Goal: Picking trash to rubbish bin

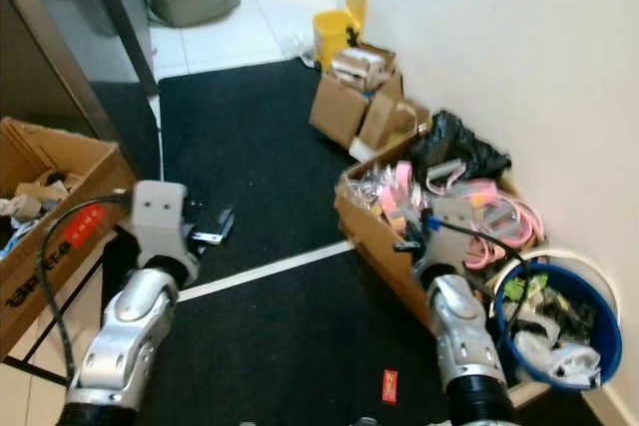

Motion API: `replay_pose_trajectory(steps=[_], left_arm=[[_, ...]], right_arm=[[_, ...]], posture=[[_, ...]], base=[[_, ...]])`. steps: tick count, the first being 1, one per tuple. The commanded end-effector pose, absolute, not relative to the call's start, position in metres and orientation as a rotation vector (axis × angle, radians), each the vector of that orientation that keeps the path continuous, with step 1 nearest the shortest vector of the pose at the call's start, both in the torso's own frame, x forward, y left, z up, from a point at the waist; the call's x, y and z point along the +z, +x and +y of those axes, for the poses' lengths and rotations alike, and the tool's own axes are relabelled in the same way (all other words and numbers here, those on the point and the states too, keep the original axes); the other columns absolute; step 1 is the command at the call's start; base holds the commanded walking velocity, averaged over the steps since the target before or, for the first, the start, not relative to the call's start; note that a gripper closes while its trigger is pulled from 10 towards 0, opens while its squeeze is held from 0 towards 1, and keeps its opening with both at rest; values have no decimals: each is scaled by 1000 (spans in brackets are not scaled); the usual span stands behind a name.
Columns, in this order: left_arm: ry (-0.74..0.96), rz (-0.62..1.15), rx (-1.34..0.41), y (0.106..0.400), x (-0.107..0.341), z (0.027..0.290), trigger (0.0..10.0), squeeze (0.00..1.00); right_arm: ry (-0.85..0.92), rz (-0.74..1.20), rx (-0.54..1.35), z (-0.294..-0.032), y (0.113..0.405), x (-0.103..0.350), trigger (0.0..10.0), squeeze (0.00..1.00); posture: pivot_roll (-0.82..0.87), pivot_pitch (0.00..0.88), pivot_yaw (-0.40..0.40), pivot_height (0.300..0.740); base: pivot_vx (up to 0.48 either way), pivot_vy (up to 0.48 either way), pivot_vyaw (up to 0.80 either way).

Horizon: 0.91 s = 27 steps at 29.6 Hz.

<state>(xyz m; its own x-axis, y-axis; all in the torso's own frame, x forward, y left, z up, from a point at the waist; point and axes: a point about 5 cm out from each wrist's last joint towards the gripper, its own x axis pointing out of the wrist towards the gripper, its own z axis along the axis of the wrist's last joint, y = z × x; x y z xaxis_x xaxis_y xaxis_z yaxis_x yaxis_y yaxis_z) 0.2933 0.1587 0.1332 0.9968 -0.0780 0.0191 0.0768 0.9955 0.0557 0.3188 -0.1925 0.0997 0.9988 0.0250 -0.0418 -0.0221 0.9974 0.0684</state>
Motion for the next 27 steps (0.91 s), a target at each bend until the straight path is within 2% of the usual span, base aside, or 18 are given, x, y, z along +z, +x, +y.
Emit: replay_pose_trajectory(steps=[1, 11, 27], left_arm=[[61, -3, -64, 291, 130, 164, 10000, 0], [64, -7, -64, 291, 131, 164, 10000, 0], [69, -10, -63, 291, 131, 166, 10000, 0]], right_arm=[[71, 72, 25, -190, 315, 91, 10000, 0], [32, 49, 69, -184, 318, 96, 10000, 0], [22, 28, 109, -177, 324, 101, 10000, 0]], posture=[[46, 142, -18, 740], [49, 135, -20, 740], [53, 111, -26, 740]], base=[[352, 0, 0], [352, 0, 43], [353, 0, 800]])
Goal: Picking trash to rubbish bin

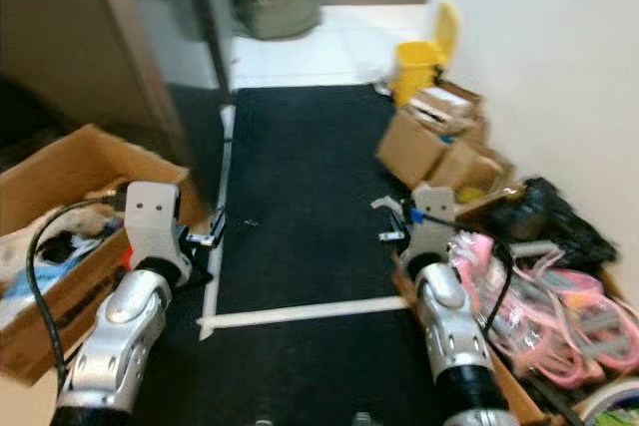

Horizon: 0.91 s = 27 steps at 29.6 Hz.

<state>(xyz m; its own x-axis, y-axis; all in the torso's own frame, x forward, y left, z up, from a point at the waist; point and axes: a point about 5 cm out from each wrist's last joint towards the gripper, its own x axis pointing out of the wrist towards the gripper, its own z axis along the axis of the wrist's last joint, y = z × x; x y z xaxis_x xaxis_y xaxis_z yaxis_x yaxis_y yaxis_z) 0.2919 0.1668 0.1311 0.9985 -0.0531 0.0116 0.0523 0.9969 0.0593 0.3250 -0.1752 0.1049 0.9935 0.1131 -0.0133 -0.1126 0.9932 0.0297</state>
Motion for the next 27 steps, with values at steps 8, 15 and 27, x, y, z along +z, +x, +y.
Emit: replay_pose_trajectory(steps=[8, 15, 27], left_arm=[[74, -8, -63, 291, 130, 166, 10000, 0], [75, -8, -59, 290, 131, 168, 10000, 0], [75, -6, -59, 289, 131, 168, 10000, 0]], right_arm=[[25, 23, 133, -172, 326, 101, 10000, 0], [28, 16, 145, -170, 327, 102, 10000, 0], [33, 7, 169, -170, 328, 104, 10000, 0]], posture=[[53, 111, -26, 740], [62, 119, -24, 740], [63, 122, -24, 740]], base=[[352, 0, 800], [350, 0, 800], [352, 0, 800]])
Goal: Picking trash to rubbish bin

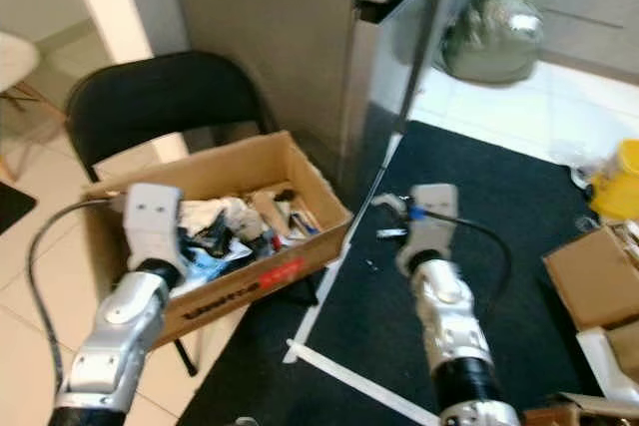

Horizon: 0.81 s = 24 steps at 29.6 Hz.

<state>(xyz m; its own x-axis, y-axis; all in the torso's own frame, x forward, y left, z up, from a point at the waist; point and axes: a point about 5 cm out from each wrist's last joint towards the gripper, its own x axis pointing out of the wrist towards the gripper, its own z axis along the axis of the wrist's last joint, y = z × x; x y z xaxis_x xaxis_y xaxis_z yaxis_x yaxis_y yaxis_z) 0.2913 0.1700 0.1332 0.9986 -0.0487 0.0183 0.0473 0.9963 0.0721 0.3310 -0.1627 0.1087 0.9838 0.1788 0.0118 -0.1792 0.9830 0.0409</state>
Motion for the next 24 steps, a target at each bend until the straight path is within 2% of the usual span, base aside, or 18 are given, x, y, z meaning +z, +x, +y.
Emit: replay_pose_trajectory(steps=[1, 4, 16, 24], left_arm=[[75, -6, -59, 289, 131, 168, 10000, 0], [76, -5, -60, 289, 131, 167, 10000, 0], [76, -7, -54, 290, 131, 168, 10000, 0], [91, 2, -31, 293, 129, 168, 10000, 0]], right_arm=[[33, 7, 169, -170, 328, 104, 10000, 0], [32, 2, 188, -168, 328, 104, 10000, 0], [76, 2, 207, -165, 331, 105, 10000, 0], [67, -18, 273, -161, 335, 110, 10000, 0]], posture=[[63, 122, -24, 740], [63, 122, -24, 740], [66, 125, -23, 740], [61, 126, -29, 740]], base=[[352, 0, 800], [352, 0, 587], [346, 0, 0], [0, 0, 0]])
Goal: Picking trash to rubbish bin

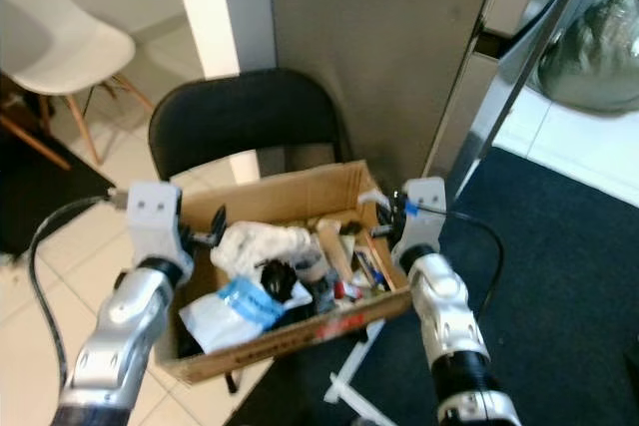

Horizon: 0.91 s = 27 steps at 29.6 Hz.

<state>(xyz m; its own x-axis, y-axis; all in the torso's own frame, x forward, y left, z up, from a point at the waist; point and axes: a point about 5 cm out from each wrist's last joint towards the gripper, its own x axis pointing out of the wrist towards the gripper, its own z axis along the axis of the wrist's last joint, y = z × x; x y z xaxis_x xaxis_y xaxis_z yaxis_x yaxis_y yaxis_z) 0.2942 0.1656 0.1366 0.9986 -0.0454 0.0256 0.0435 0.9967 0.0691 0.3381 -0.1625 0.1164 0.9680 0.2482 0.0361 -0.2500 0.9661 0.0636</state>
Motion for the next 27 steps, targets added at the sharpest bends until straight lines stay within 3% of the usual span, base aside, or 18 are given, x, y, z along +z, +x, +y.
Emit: replay_pose_trajectory(steps=[1, 8, 15, 21, 27], left_arm=[[91, 2, -31, 293, 129, 168, 10000, 0], [151, 84, -83, 294, 114, 160, 10000, 0], [178, 146, -152, 295, 101, 152, 10000, 0], [199, 139, -169, 294, 100, 153, 10000, 0], [190, 134, -156, 290, 100, 152, 10000, 0]], right_arm=[[67, -18, 273, -161, 335, 110, 10000, 0], [74, 8, 393, -144, 340, 109, 10000, 0], [-17, 105, 622, -96, 346, 98, 10000, 0], [-29, 147, 644, -66, 352, 98, 10000, 0], [-60, 152, 582, -62, 358, 101, 10000, 0]], posture=[[61, 126, -29, 740], [57, 129, -33, 740], [60, 146, -49, 740], [66, 167, -69, 740], [64, 186, -81, 740]], base=[[0, 0, 0], [0, 0, 0], [0, 0, 0], [0, 0, 0], [0, 0, 0]])
